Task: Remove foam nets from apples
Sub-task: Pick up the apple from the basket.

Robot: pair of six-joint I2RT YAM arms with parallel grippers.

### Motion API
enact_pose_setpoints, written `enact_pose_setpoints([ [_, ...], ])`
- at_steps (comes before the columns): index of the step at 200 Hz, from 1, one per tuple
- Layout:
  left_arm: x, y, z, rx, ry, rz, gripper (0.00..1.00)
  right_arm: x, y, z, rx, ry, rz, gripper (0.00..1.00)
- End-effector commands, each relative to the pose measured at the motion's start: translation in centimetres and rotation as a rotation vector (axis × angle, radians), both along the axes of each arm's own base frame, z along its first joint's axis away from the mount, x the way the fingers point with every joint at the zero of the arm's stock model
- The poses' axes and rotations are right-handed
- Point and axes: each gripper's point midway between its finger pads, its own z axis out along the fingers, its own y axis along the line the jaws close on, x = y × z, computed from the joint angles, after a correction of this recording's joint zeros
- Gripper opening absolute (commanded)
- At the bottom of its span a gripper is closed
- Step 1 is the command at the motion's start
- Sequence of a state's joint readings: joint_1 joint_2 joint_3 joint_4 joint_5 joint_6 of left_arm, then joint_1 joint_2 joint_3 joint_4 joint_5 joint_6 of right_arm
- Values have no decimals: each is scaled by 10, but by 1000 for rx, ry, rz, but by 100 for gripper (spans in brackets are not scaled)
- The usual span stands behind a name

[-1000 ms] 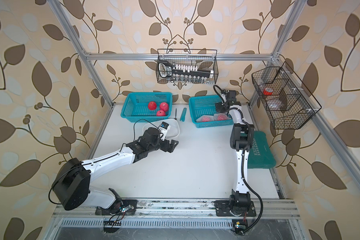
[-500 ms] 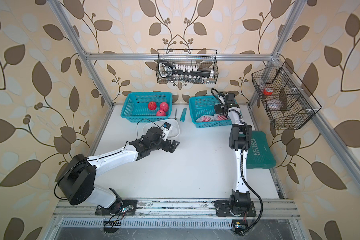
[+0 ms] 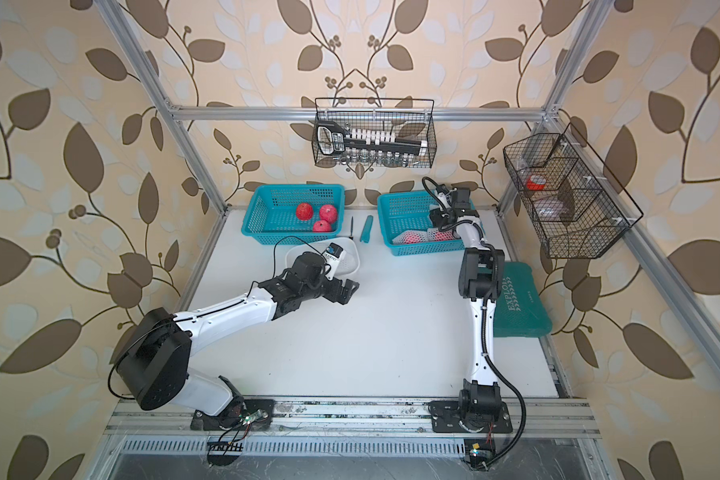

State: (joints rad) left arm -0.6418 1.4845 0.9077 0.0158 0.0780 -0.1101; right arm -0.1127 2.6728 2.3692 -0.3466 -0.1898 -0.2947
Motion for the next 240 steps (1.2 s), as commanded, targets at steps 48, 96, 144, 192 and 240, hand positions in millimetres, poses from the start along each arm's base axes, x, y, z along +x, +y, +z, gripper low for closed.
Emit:
enact_pose_setpoints([
  [48,3,-6,30,-27,-60,-24,99,-1,1,67,70,-111,5,55],
  [96,-8,-17,62,-97,-142,-127,99,-12,4,114,111,-164,5,55],
  [144,-23,-26,102,-193,-286,-219,99,-31,8,171,146,-236,-15,55],
  [192,-47,-37,131,-243,-445,-308,99,-66,15,204,155,-274,-4,55],
  [240,-49,-36,119,-247,-426,-290,99,-122,33,233,243,-312,17,55],
])
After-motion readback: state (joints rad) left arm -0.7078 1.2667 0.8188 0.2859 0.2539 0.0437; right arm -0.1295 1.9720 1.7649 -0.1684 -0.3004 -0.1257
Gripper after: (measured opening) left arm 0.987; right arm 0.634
